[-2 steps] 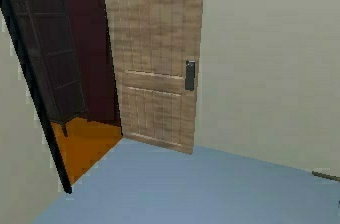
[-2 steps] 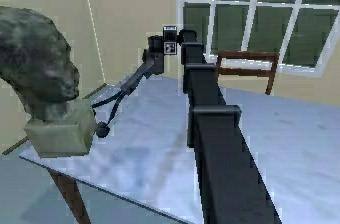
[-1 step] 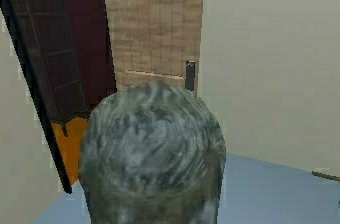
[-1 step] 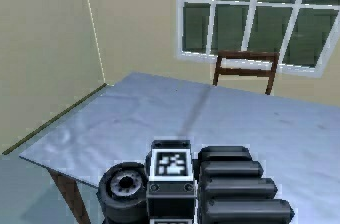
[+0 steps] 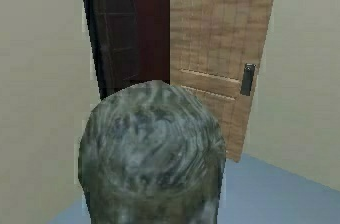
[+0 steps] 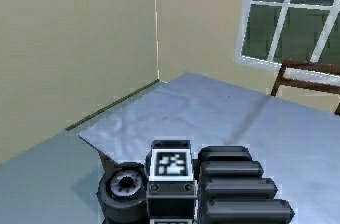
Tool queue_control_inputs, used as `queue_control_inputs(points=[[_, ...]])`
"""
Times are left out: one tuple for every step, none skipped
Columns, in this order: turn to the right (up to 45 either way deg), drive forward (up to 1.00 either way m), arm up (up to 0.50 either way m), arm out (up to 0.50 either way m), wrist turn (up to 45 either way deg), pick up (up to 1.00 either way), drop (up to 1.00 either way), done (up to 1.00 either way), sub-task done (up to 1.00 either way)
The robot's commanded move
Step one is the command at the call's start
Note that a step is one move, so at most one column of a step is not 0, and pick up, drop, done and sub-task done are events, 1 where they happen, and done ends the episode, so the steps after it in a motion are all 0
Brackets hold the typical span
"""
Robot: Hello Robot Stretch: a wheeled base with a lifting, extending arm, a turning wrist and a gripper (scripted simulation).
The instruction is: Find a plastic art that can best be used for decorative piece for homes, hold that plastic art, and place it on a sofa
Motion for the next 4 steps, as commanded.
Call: queue_control_inputs(points=[[0.0,1.0,0.0,0.0,0.0,0.0,0.0,0.0,0.0],[-3.0,0.0,0.0,0.0,0.0,0.0,0.0,0.0,0.0],[0.0,0.3,0.0,0.0,0.0,0.0,0.0,0.0,0.0],[-18.0,0.0,0.0,0.0,0.0,0.0,0.0,0.0,0.0]])
